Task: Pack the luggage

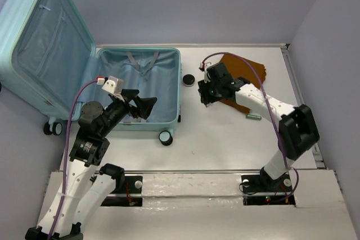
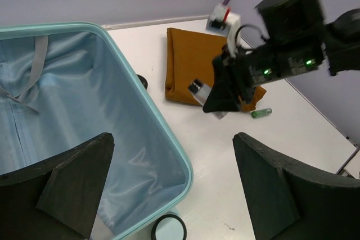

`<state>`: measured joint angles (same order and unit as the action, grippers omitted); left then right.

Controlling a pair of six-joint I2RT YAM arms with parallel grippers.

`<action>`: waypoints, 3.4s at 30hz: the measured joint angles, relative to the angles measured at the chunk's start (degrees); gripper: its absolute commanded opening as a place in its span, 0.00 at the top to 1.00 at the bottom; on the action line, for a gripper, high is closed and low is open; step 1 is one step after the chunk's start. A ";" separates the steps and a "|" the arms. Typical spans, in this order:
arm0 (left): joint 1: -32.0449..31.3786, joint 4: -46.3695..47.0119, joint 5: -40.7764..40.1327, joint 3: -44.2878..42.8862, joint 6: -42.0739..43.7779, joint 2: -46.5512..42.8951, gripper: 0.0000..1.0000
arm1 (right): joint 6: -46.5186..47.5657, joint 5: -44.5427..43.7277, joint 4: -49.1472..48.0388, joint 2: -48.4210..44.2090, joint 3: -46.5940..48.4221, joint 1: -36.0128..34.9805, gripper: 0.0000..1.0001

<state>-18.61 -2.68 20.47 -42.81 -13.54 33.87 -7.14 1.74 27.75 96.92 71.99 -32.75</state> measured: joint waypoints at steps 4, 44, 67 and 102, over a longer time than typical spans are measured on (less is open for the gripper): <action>0.00 -0.13 -0.70 0.04 -0.04 -0.39 0.01 | -2.51 1.46 -1.31 -4.20 8.59 -4.35 0.73; 0.11 -1.92 -8.98 0.04 -1.57 -2.19 0.01 | -3.15 1.01 -19.96 1.20 11.43 6.47 0.21; 1.11 -1.90 -8.83 0.04 -1.55 -0.94 0.01 | 15.15 9.49 -15.34 31.23 27.80 5.29 0.14; 1.31 -1.88 -7.45 0.07 -1.55 -2.25 0.01 | 0.61 3.72 -23.08 5.86 9.11 -8.63 0.31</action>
<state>-17.30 -4.56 13.02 -42.74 -15.09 31.62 -6.52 5.45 4.67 102.78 81.10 -41.39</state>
